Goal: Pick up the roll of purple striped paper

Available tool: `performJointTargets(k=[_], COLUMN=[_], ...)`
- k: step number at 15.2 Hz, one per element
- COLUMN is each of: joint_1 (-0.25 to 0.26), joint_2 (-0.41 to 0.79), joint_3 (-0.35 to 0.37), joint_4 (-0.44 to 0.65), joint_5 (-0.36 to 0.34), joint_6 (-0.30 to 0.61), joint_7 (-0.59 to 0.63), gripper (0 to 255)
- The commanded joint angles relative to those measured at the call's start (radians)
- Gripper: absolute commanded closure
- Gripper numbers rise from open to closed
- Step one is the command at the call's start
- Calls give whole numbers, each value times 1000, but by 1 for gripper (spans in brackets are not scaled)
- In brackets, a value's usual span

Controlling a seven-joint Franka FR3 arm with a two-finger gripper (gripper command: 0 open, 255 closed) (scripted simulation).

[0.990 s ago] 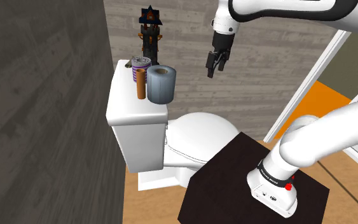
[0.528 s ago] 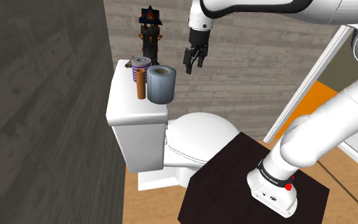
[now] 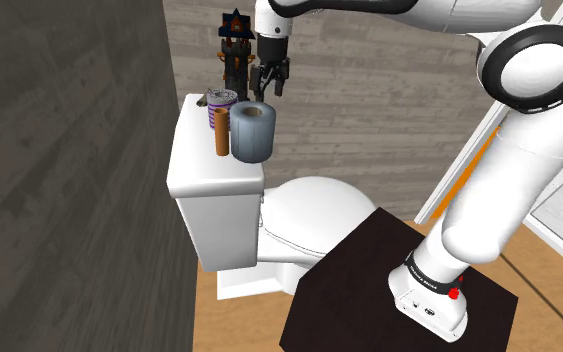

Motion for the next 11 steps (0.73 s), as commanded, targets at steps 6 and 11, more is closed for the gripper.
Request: performJointTargets(k=[6, 11], joint_1=[78, 93], joint_2=[334, 390], joint_3=[31, 31], joint_4=[457, 501], joint_5=[-69, -79], joint_6=[-124, -112], joint_7=[27, 29], gripper=[0, 0])
